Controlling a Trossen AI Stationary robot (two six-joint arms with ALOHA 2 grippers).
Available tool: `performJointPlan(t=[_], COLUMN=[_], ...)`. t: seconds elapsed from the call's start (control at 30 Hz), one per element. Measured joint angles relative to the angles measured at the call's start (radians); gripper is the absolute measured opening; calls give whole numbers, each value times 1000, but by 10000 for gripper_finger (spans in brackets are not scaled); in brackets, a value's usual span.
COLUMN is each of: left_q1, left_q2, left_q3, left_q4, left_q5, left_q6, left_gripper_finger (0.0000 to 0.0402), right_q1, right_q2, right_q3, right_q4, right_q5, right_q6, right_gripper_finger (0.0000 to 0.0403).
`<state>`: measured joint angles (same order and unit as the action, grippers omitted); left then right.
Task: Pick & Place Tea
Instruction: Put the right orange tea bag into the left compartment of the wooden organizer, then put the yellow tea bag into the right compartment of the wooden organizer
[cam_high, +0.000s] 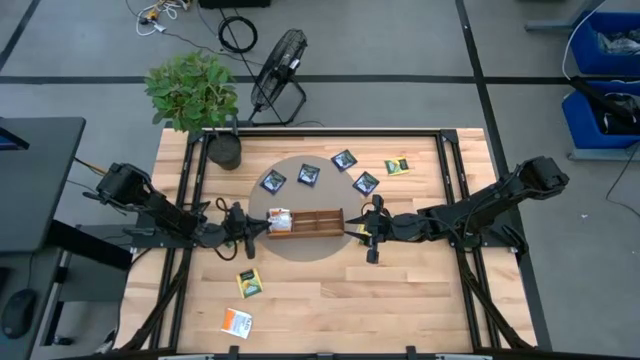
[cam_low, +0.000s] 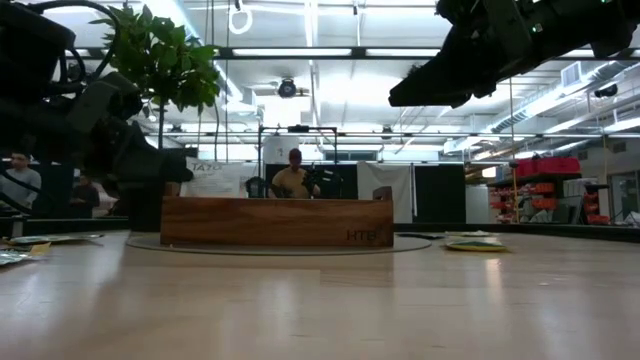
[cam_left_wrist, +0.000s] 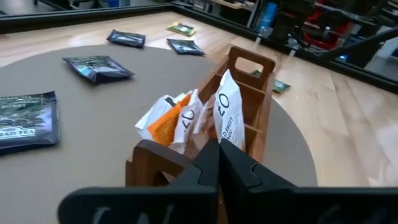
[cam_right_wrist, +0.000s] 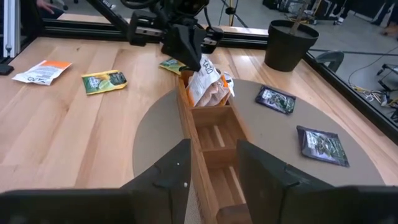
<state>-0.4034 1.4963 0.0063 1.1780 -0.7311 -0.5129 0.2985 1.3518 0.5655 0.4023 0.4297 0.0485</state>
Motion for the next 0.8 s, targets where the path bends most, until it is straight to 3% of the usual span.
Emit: performJointPlan(t=[0.3,0.5,0.8], left_q1=[0,0,0], left_q2=[0,0,0], left_q3=[0,0,0], left_q4=[37,156,256], left_q5=[32,62,46], left_q6=[9,129,253], left_gripper_finger=[66,103,115], right_q1=[0,0,0], right_q2=[0,0,0], right_q3=[0,0,0], right_q4=[0,-2,-5], right_q5=[0,0,0], right_q6=[2,-1,-7], right_gripper_finger=[135,135,135])
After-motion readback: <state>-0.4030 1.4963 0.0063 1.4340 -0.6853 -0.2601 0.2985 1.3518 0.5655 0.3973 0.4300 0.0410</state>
